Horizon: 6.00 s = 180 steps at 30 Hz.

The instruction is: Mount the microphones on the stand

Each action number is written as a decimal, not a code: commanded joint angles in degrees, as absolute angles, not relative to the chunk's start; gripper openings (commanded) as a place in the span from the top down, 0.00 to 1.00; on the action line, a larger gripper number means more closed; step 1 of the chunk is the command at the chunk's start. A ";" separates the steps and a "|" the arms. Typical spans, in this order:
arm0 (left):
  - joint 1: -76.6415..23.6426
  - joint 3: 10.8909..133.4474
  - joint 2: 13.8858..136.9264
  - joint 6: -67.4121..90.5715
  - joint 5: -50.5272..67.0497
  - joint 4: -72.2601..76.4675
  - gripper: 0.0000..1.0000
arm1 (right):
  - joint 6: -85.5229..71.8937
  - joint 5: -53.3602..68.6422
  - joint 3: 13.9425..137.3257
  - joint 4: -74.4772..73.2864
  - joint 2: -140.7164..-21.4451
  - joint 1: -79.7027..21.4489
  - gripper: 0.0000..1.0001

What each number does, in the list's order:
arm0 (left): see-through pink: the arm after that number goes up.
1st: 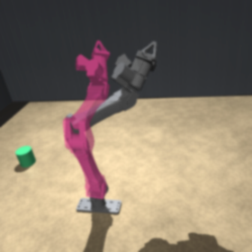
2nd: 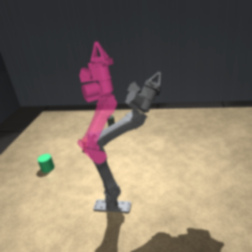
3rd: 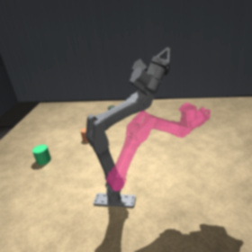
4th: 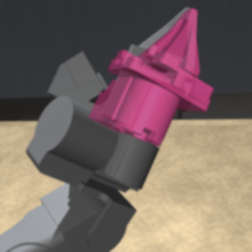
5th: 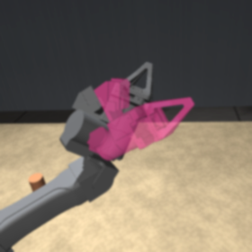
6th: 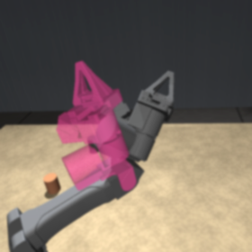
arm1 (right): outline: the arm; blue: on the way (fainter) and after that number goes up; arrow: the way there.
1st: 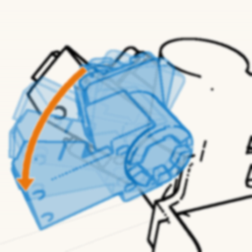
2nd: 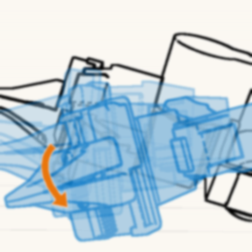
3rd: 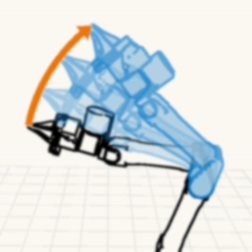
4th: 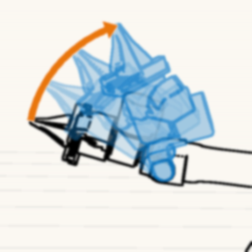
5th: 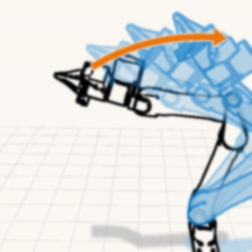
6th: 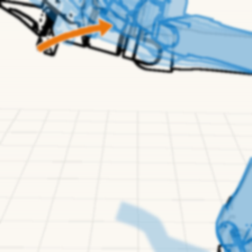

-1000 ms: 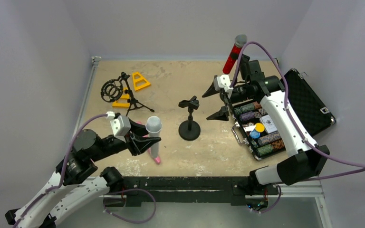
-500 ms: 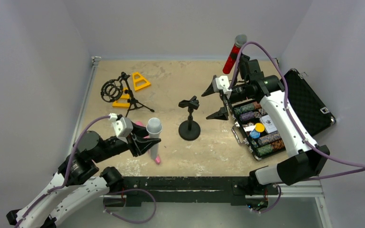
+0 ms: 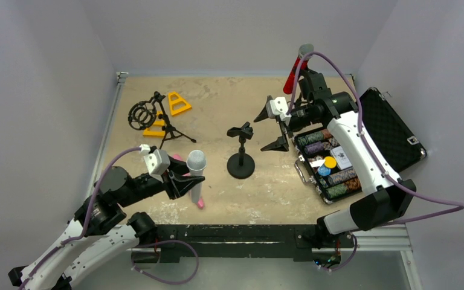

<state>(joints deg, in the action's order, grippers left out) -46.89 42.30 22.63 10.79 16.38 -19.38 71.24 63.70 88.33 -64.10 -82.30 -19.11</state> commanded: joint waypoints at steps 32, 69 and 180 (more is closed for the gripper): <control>-46.60 40.96 23.02 7.58 16.34 -15.14 1.00 | 75.31 61.05 95.69 -69.51 -85.67 -20.46 0.03; -46.58 40.65 23.11 7.82 17.14 -14.85 1.00 | 76.18 60.29 95.59 -70.49 -86.40 -20.80 0.03; -39.33 60.11 58.08 1.71 19.77 11.86 1.00 | 61.79 61.23 95.96 -58.45 -95.49 -24.08 0.89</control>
<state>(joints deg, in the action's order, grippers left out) -39.70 57.54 57.25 1.45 18.28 6.94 62.08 61.01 96.90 -60.01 -96.42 -23.88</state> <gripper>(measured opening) 0.424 0.309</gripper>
